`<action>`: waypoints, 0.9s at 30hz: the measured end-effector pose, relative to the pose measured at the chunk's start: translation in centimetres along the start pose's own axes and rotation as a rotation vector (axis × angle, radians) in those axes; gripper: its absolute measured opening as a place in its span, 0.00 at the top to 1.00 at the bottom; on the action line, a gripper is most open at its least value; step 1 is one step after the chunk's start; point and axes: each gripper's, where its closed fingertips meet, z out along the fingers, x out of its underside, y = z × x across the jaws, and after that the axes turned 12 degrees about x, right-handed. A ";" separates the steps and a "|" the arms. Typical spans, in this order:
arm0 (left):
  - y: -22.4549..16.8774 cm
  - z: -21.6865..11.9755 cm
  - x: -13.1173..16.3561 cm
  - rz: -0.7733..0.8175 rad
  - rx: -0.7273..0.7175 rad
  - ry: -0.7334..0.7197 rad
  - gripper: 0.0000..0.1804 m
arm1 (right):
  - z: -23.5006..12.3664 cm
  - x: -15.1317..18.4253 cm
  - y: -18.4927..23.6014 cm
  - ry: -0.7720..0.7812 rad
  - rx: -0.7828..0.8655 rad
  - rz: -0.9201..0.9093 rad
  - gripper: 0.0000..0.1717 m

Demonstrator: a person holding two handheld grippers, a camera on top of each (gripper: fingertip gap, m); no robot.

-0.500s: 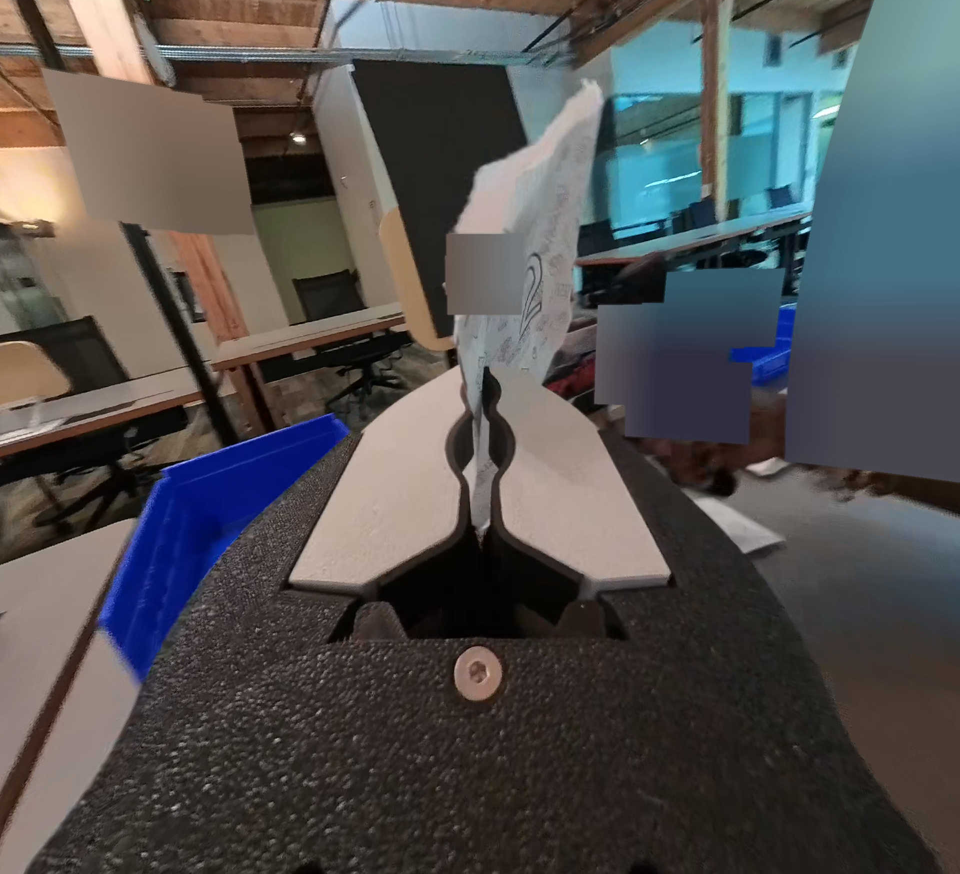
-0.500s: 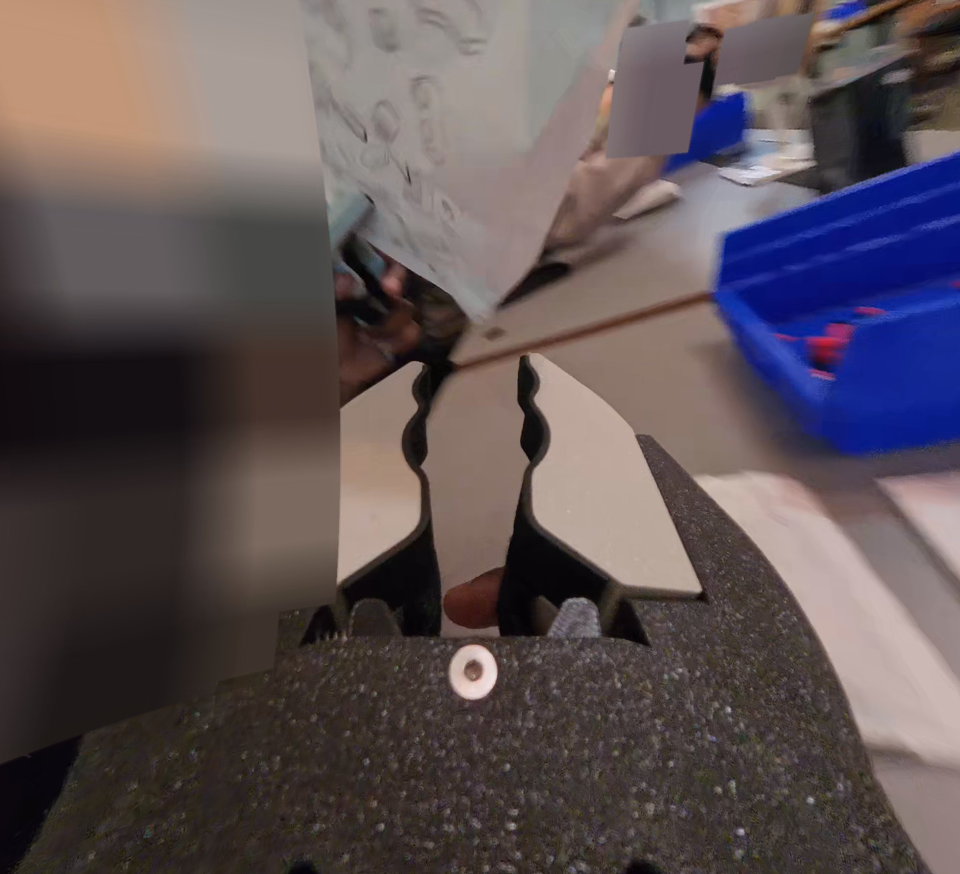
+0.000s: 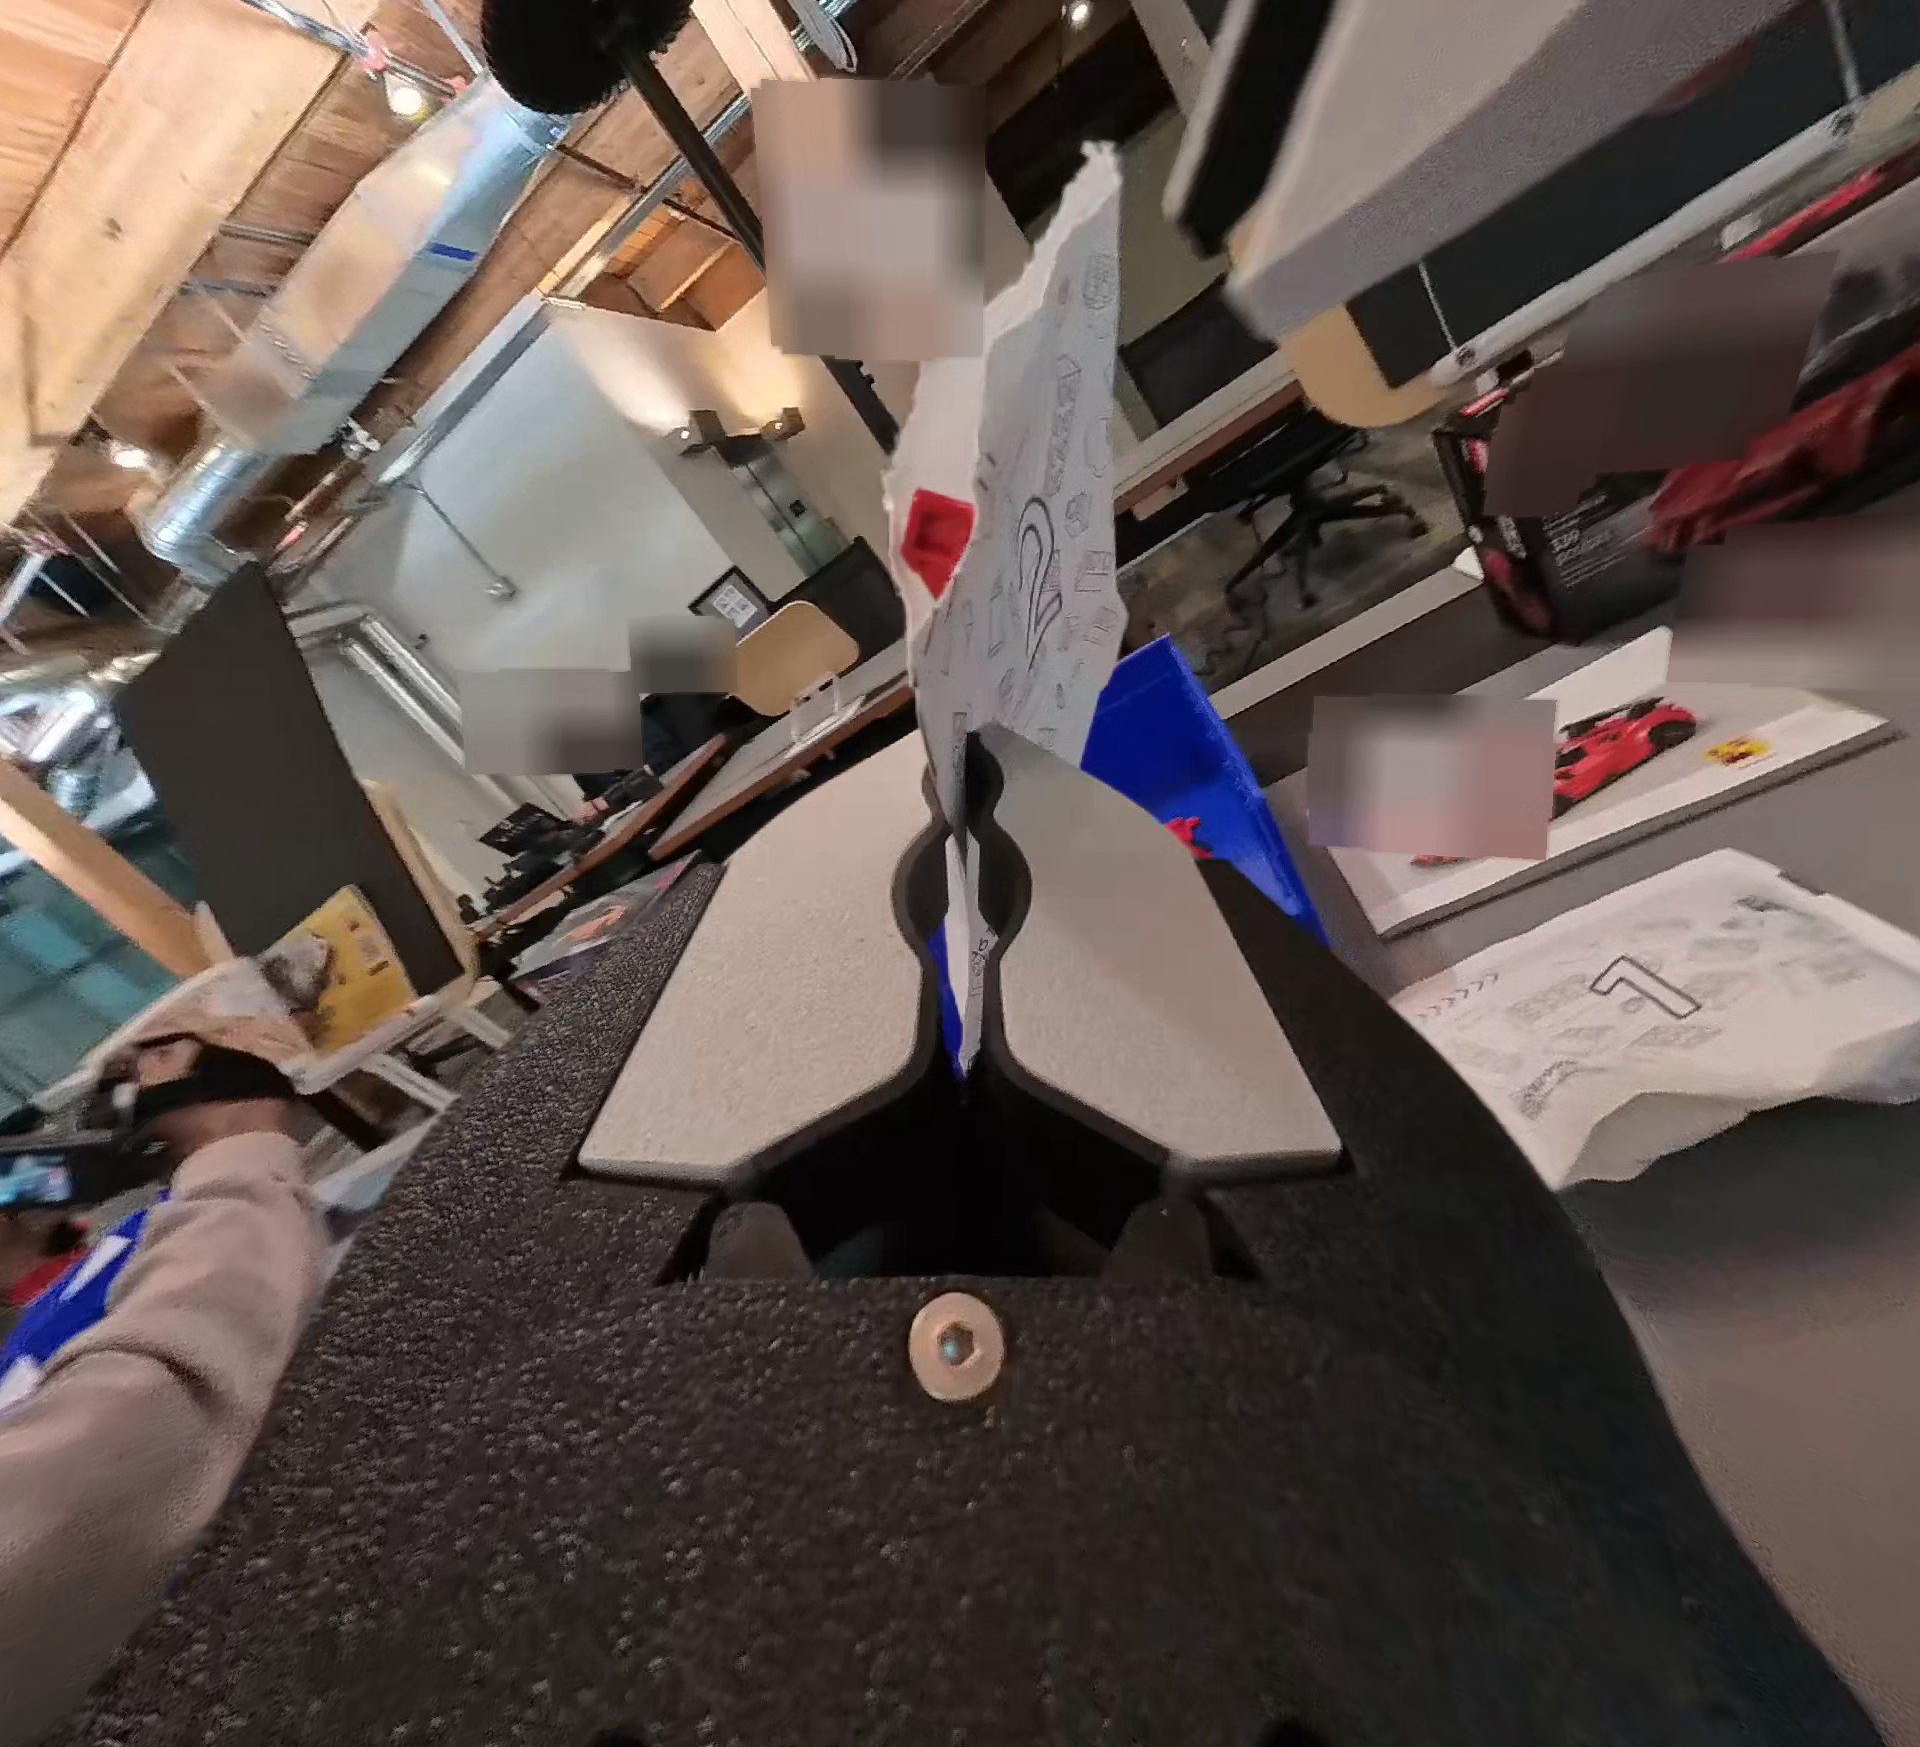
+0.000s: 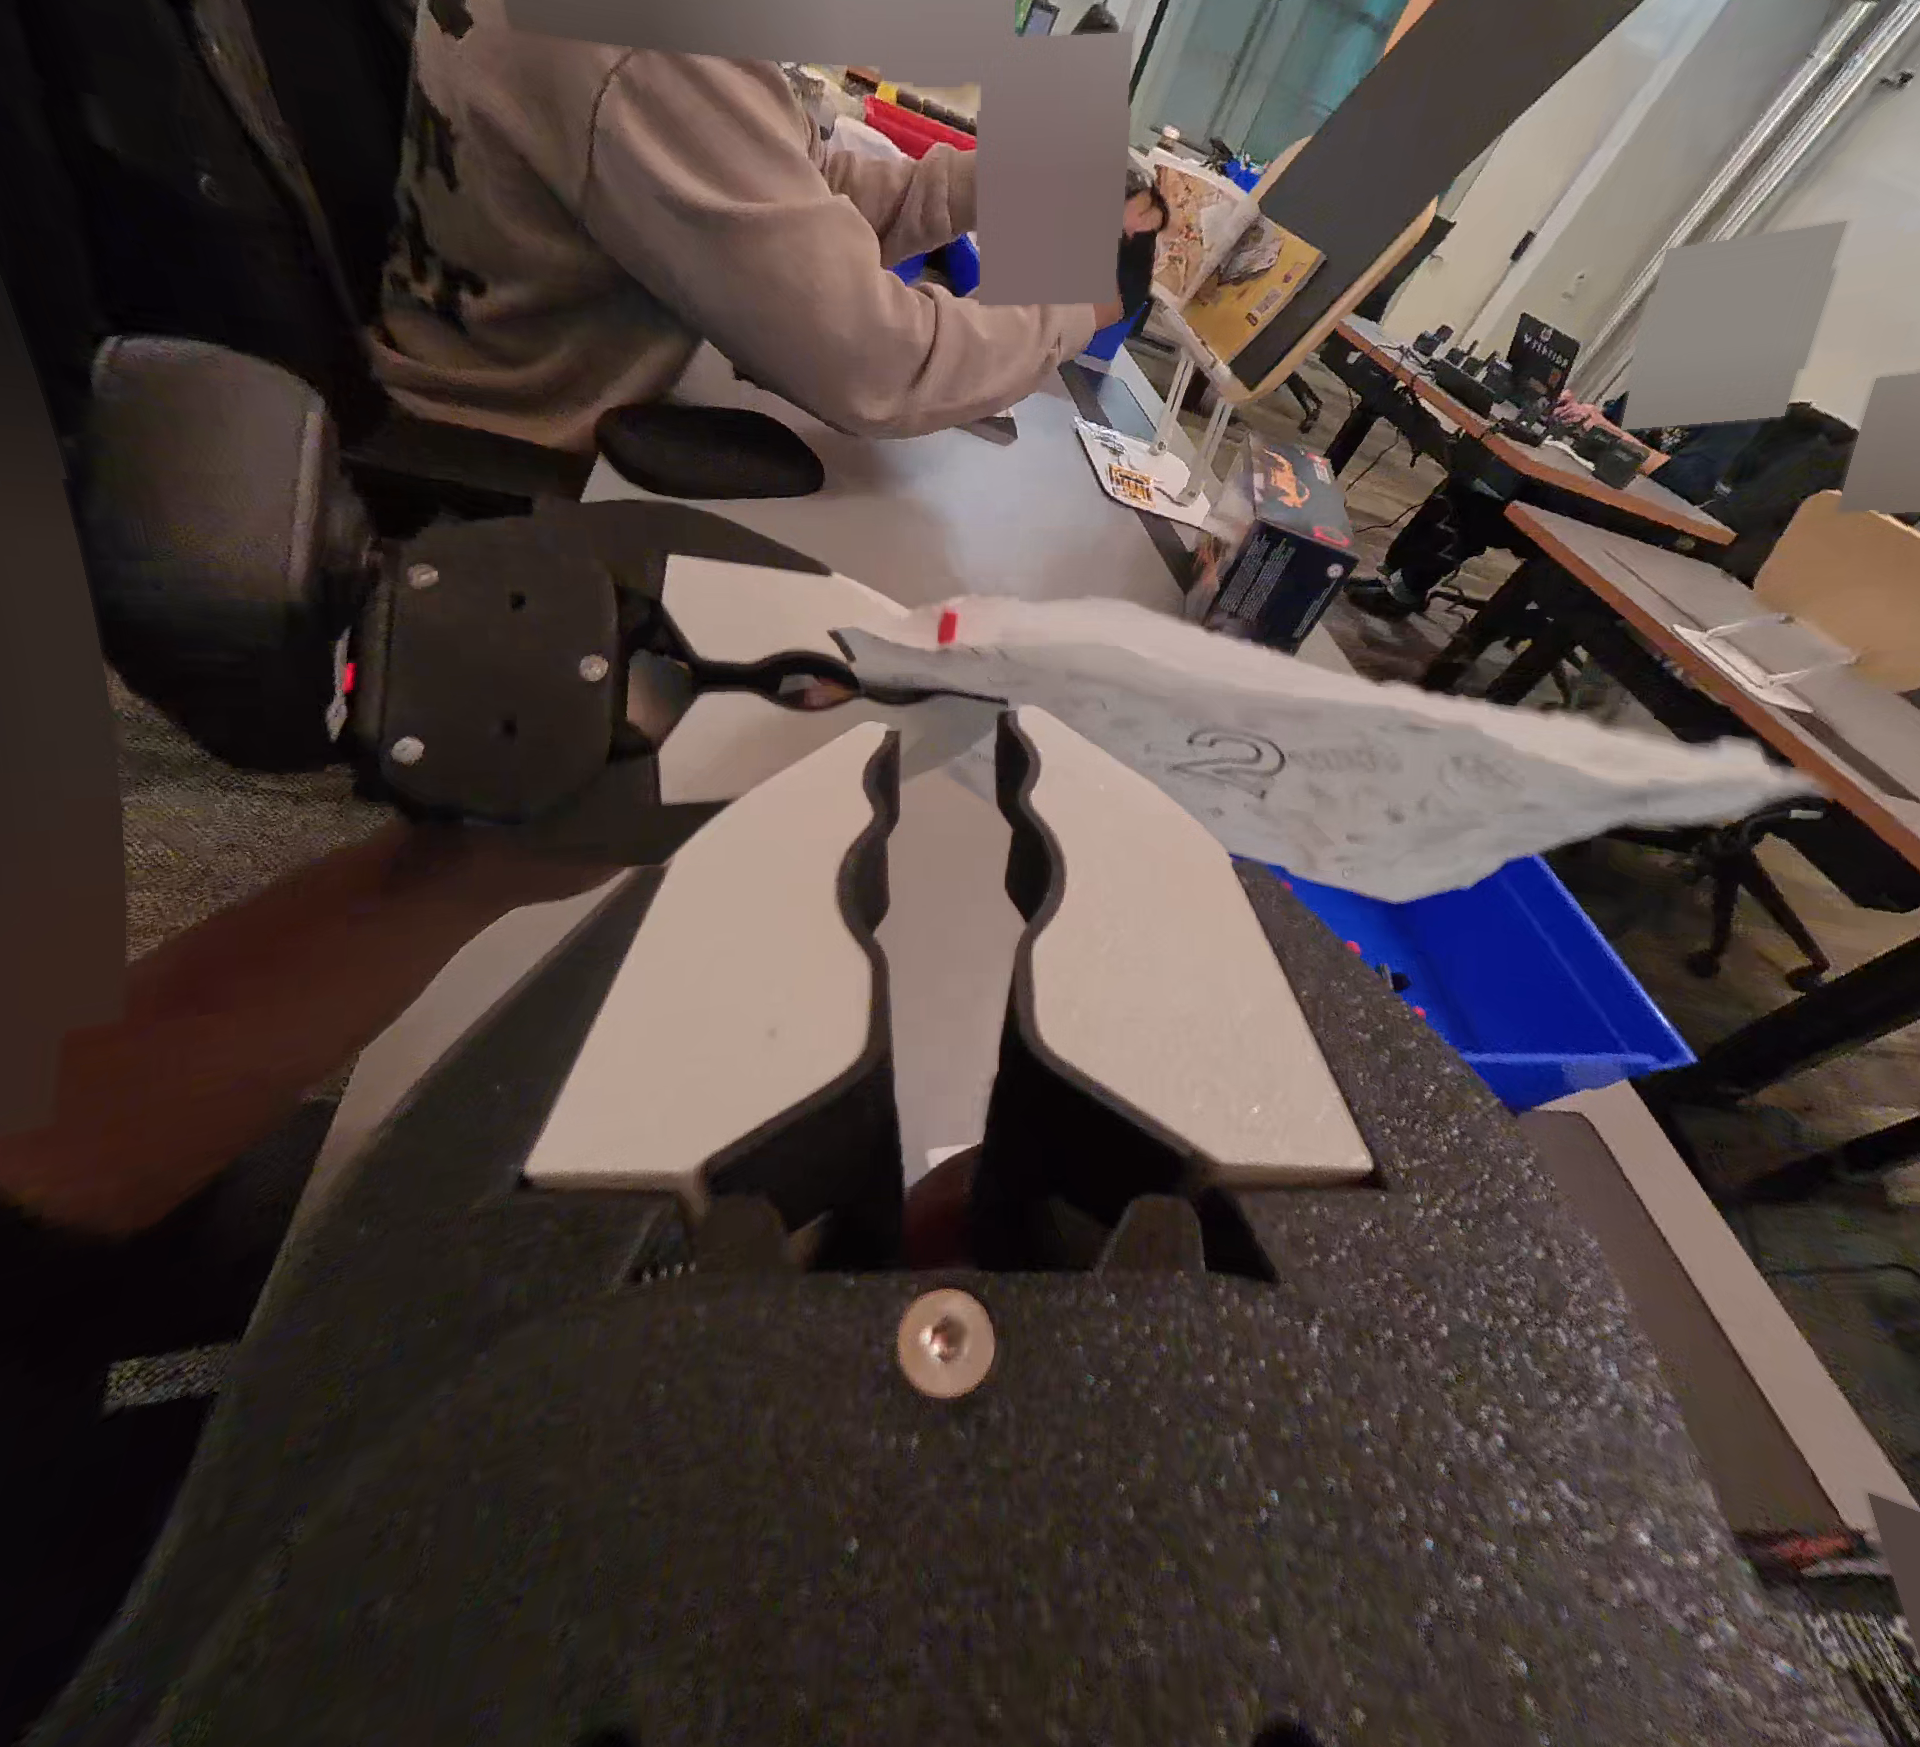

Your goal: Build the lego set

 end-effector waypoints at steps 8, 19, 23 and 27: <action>-0.2 0.4 0.9 0.135 -0.027 0.087 1.00 | 1.7 -0.4 0.4 0.005 0.007 0.008 0.93; -0.7 0.5 0.6 0.197 -0.033 0.098 1.00 | 2.6 0.8 0.2 0.058 0.038 -0.008 0.93; -0.8 0.5 0.2 0.200 -0.036 0.083 1.00 | 2.7 1.2 0.0 0.078 0.045 -0.006 0.93; -0.9 0.5 0.1 0.217 -0.040 0.079 1.00 | 2.6 1.5 -0.1 0.078 0.045 0.006 0.95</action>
